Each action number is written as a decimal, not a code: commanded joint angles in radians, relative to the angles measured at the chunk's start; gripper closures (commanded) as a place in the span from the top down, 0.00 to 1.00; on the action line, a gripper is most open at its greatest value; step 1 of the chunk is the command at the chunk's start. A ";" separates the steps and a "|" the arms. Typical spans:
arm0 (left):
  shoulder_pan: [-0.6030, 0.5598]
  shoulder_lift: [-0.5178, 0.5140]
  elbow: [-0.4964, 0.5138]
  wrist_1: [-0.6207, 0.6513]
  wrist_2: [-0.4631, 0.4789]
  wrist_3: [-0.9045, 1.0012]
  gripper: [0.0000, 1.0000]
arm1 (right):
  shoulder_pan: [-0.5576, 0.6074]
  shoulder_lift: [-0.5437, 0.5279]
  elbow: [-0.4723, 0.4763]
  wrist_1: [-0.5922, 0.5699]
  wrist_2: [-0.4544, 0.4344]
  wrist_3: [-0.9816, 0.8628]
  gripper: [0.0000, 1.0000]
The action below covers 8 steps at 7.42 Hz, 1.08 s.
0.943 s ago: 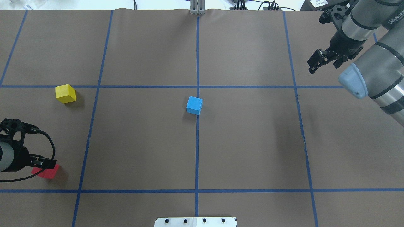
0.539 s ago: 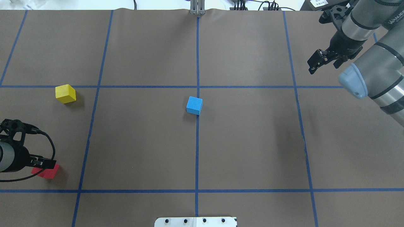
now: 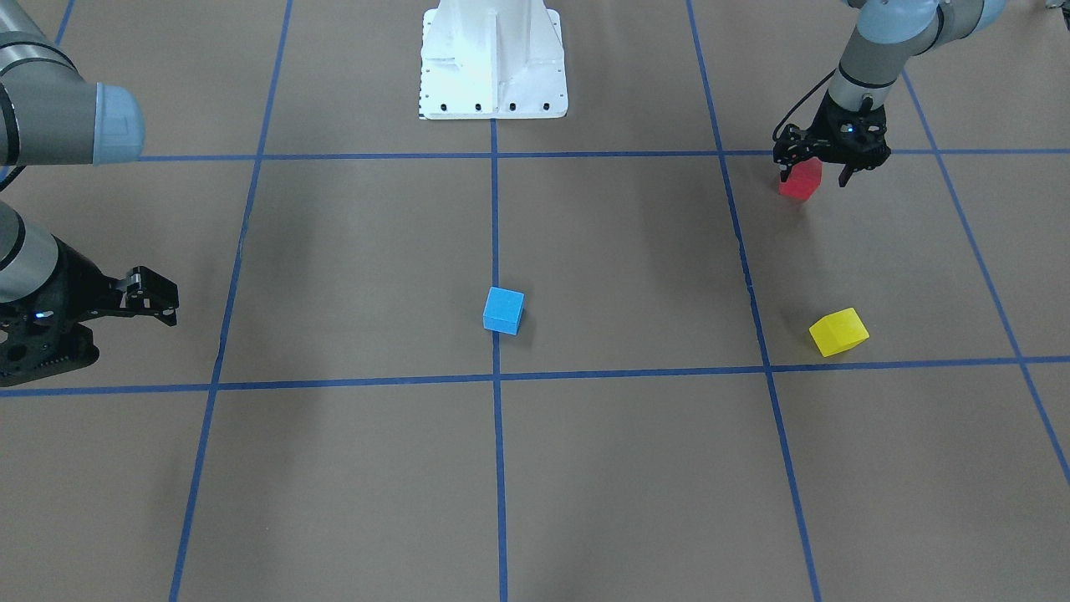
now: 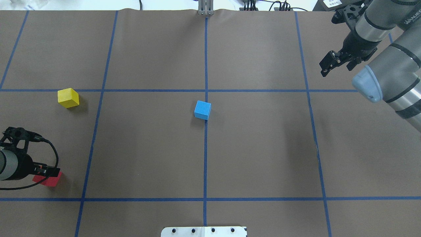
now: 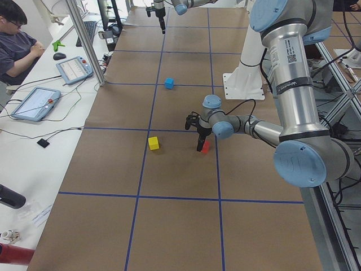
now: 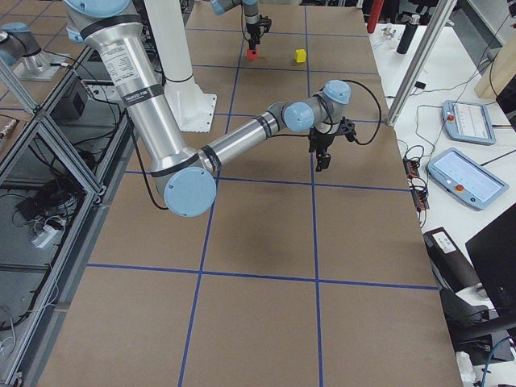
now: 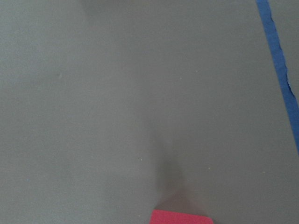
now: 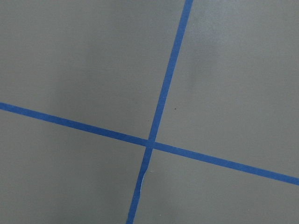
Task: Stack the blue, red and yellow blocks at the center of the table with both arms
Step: 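Lower the left gripper onto the red cube and close it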
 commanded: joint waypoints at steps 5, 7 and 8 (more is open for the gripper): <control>0.026 -0.008 0.024 -0.001 -0.008 -0.008 0.21 | 0.000 0.002 -0.001 0.000 0.000 -0.002 0.99; 0.024 -0.008 0.010 0.002 -0.037 -0.010 0.00 | 0.000 0.007 -0.001 0.000 0.000 -0.002 0.99; 0.014 -0.003 -0.040 0.020 -0.071 -0.010 0.00 | 0.000 0.008 -0.001 0.000 0.000 -0.002 0.99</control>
